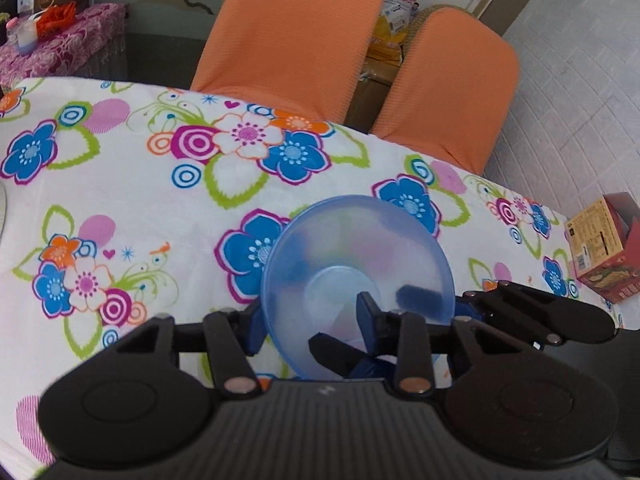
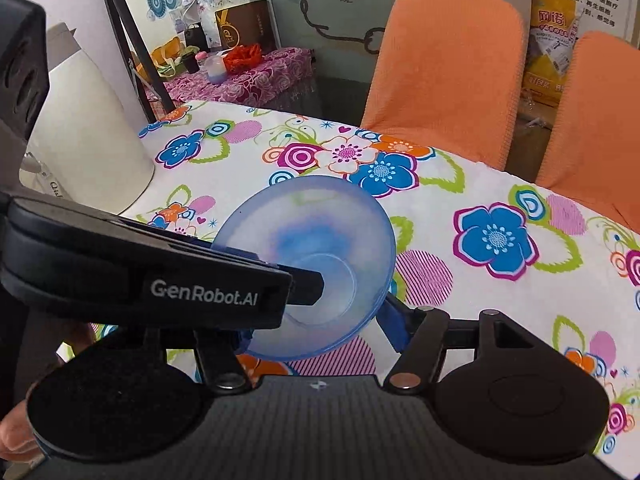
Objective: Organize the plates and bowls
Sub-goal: 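Carry the blue bowl with the right gripper into the white bowl and release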
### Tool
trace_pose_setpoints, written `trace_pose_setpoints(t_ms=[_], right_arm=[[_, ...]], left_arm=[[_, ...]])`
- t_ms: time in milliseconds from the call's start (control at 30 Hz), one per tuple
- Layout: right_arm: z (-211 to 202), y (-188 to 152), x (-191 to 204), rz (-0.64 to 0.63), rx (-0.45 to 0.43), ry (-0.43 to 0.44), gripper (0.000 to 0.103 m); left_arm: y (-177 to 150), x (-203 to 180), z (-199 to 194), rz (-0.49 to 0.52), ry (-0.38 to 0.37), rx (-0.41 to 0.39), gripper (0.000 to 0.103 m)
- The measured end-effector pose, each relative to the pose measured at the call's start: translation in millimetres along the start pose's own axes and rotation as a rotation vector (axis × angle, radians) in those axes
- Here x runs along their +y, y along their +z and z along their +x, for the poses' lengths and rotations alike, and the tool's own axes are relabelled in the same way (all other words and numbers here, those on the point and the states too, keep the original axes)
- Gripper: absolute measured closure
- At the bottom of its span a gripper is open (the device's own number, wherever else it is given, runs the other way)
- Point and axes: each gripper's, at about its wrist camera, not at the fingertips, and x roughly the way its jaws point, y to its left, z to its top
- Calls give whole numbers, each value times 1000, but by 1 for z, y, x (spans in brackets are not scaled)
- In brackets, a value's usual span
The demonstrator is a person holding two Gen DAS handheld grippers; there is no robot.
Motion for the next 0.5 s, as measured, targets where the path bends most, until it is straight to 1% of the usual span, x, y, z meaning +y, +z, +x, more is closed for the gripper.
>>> trace_pose_setpoints(t_ms=[100,233,333,500], right_arm=[[-31,-18,1,17,-14,-9,52],[-75,-53,1,16,-5,-59,51],[-105,-84,-3,32,13,-103,51],[-142,-138,-8,69,36,-163,51]], left_arm=[[-21,-23,-18,39,-19,-1,68],[-59,-59,-36,71,-84,24,68],[-93,-88,-44,101,-130,48,68],[-143,-130,-47,170,-169,101,68]])
